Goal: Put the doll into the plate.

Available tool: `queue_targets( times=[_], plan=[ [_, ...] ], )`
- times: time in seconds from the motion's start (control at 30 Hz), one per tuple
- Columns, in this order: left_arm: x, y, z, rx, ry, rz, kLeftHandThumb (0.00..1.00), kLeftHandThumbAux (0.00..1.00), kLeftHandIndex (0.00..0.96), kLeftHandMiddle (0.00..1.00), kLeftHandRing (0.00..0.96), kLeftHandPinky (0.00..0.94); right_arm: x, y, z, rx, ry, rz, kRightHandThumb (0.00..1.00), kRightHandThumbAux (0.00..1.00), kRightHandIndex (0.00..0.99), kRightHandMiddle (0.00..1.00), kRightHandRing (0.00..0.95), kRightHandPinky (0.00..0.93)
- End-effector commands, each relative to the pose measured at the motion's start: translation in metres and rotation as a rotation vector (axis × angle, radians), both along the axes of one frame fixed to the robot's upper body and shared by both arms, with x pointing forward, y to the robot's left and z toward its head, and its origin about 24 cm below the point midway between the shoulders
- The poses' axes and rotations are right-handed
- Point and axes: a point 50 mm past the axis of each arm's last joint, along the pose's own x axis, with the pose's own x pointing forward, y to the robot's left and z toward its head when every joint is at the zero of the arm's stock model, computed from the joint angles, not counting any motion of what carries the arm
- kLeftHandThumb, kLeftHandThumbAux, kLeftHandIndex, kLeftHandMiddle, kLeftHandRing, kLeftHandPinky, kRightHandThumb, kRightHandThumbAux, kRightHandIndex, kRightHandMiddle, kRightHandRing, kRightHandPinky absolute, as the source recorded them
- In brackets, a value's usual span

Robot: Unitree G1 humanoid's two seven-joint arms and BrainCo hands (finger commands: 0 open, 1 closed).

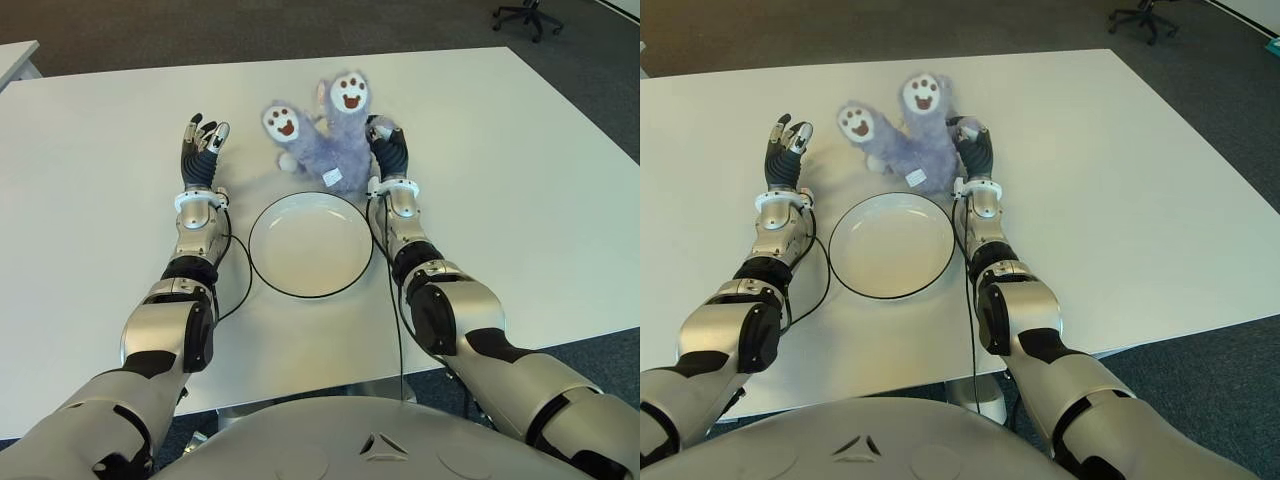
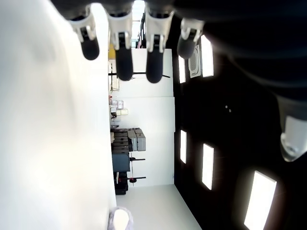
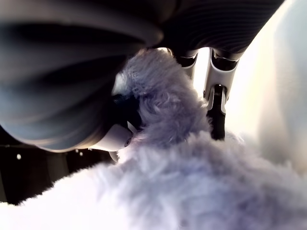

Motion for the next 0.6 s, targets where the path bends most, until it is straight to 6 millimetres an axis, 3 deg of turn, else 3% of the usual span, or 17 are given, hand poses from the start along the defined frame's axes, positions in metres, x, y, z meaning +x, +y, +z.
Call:
queue_targets(
  times=[0.03,0.6],
  plan=[
    [-0.034,-0.007,-0.057,-0.061,0.246,0.01,0.0,0.458,0.065,0.188,0.165,0.087,0.005,0.002,0.018,0.014,-0.076,-0.013,1.0,0.668,0.39,0.415,0.498,0.56],
    [-0.035,-0.007,-0.057,-0.052,0.253,0.017,0.0,0.458,0.09,0.196,0.159,0.039,0.014,-0.001,0.041,-0.021,-0.136,-0.069,1.0,0.668,0.382,0.424,0.502,0.566]
  ],
)
